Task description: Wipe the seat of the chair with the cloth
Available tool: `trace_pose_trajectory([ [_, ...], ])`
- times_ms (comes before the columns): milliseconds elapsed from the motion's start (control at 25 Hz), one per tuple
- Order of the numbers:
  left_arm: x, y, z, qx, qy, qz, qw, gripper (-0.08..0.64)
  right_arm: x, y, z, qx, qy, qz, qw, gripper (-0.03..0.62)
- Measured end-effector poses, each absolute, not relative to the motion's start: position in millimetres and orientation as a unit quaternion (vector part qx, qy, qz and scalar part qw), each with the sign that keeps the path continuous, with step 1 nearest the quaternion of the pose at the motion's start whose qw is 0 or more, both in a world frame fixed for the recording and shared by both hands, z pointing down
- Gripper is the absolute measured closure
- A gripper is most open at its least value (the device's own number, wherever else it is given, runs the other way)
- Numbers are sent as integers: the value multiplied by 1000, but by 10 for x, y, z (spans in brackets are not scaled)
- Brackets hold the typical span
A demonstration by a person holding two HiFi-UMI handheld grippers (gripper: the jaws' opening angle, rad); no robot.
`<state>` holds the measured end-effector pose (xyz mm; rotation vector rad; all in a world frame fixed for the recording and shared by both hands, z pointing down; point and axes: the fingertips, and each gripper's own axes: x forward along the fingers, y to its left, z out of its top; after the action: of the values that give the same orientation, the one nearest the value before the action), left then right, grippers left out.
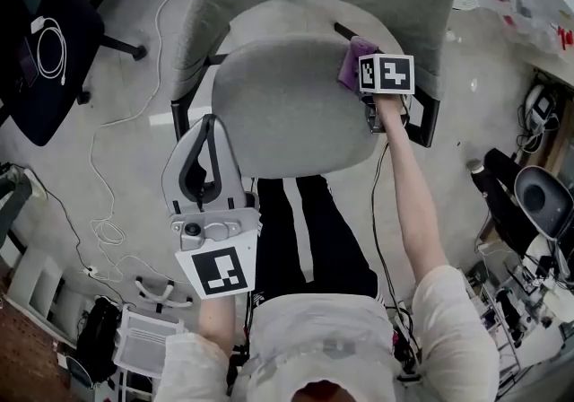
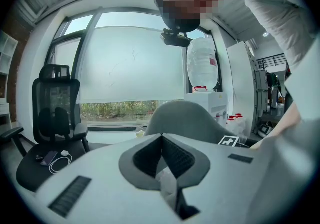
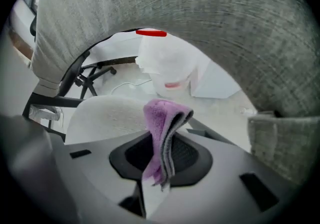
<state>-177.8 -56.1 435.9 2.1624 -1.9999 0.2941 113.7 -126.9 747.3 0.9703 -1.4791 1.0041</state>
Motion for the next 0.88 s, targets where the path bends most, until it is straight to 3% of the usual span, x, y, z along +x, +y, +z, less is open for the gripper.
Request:
trace_pose_trajectory([
  [240, -1734, -556, 4316, 730, -671, 99, 88, 548, 1486, -1314, 7410, 431, -596, 340, 586, 502],
  [520, -1853, -469, 4285, 719, -682, 104, 83, 548, 1527, -1315, 7439, 442, -590, 340, 583, 502],
  [720, -2135, -387, 4153, 683, -720, 87, 86, 548, 1288, -1316, 7155, 451, -614, 376, 528, 502],
  [880, -2295, -301, 4085, 672, -732, 89, 73, 548, 514, -1023, 6829, 400, -674, 422, 456, 502],
])
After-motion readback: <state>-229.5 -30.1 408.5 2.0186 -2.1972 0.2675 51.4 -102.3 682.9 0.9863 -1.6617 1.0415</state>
